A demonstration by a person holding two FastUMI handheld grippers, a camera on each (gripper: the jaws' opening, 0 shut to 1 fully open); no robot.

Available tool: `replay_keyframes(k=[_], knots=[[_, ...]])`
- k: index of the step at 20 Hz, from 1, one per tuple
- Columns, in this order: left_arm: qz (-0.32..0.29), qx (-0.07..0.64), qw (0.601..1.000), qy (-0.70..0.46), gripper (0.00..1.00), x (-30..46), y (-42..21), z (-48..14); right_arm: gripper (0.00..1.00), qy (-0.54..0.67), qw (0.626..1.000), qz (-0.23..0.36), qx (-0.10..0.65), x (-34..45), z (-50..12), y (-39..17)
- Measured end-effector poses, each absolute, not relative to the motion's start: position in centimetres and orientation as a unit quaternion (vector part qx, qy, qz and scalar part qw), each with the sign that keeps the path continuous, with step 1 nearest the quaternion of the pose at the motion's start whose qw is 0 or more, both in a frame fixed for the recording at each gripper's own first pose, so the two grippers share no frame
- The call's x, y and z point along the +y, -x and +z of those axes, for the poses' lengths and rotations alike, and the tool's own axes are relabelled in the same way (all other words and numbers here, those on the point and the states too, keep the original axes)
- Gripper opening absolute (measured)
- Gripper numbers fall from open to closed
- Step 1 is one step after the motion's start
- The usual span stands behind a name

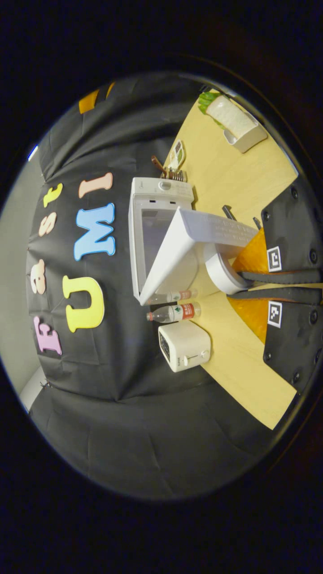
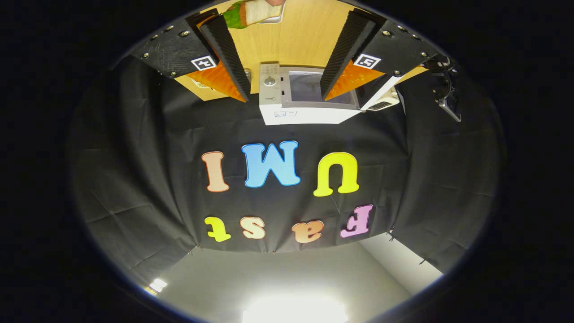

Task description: Open the microwave oven with the left hand, put the food in, and close the microwave oven.

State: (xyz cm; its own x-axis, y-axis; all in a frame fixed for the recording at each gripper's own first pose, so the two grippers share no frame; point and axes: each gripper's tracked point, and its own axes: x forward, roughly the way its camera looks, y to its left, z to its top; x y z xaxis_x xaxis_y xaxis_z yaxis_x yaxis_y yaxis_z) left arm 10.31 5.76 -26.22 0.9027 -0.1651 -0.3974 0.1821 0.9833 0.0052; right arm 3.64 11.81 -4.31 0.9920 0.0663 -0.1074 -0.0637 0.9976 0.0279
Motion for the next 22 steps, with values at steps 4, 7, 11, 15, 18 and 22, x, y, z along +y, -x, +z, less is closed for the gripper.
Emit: replay_keyframes(k=[4, 7, 11, 15, 18, 22], knots=[[-0.108, 0.197, 0.974, -0.016, 0.11, 7.7, -10.4, -26.4, 0.95, -0.007, 0.998, 0.028, 0.05, 14.3, -4.4, -3.6], [-0.123, 0.196, 0.973, -0.008, 0.11, 9.5, -10.5, -26.5, 0.95, -0.006, 0.998, 0.024, 0.049, 16.1, -4.6, -3.5], [-0.141, 0.196, 0.971, 0.003, 0.12, 12.0, -10.9, -26.8, 0.95, -0.003, 0.999, 0.017, 0.046, 18.1, -4.7, -3.7], [-0.155, 0.203, 0.967, 0.017, 0.14, 13.6, -11.1, -27.2, 0.95, -0.002, 0.998, 0.014, 0.059, 19.7, -5.3, -3.5], [-0.147, 0.205, 0.968, 0.017, 0.36, 14.6, -11.1, -27.4, 0.95, 0.013, 0.998, 0.013, 0.06, 19.9, -5.1, -3.3], [-0.124, 0.206, 0.971, 0.02, 0.78, 15.2, -10.4, -27.1, 0.95, 0.024, 0.998, 0.019, 0.062, 19.0, -4.6, -3.5]])
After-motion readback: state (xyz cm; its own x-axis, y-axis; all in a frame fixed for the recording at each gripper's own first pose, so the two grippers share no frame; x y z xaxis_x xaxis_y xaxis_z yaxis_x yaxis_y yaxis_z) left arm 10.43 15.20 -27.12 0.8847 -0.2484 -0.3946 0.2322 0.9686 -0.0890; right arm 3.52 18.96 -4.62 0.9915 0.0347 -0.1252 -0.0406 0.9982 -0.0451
